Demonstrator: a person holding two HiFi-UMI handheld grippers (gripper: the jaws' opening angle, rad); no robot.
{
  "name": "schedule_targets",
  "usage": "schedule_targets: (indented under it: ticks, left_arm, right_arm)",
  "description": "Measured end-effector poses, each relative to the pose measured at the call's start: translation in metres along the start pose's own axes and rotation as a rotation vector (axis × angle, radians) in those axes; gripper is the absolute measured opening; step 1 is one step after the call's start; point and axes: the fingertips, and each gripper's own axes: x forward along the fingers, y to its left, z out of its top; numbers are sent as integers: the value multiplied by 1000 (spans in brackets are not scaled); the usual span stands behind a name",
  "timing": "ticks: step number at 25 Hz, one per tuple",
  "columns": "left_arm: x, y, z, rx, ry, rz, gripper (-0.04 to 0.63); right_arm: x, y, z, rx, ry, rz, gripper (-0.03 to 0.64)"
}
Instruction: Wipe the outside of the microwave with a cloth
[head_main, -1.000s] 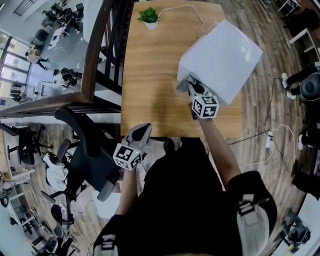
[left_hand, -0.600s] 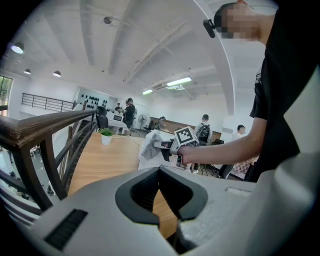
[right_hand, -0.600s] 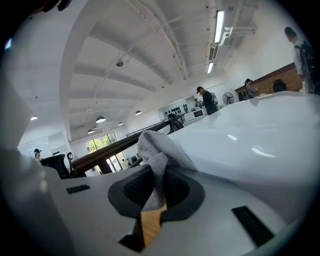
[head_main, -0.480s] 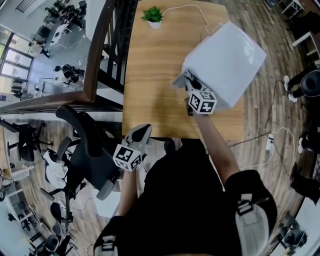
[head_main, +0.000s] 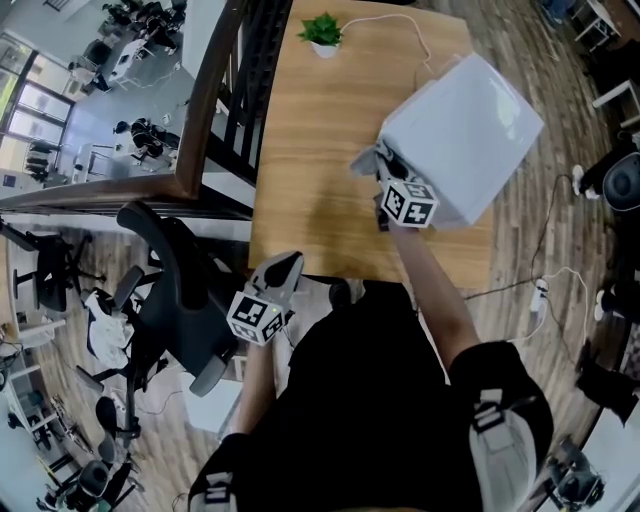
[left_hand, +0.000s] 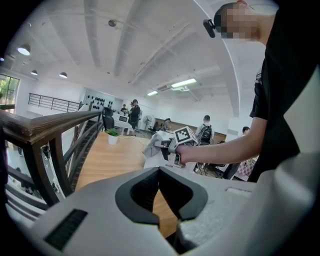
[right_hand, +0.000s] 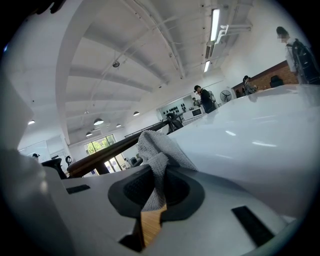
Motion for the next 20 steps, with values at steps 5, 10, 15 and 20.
schedule_targets:
  ticks: [5, 10, 15, 20]
  left_arm:
    - [2, 3, 1, -3, 0, 7, -5]
    - [1, 3, 1, -2, 1, 6, -5]
    - [1, 4, -4, -3, 12, 5, -5]
    - [3, 2, 2, 3, 13, 6, -5]
  right_arm:
    - [5, -6, -10, 3, 15, -7, 28]
    - [4, -8, -18, -14, 23, -3, 26]
    - [7, -24, -45, 95, 64, -35, 28]
    - [10, -35, -52, 185, 57, -55, 28]
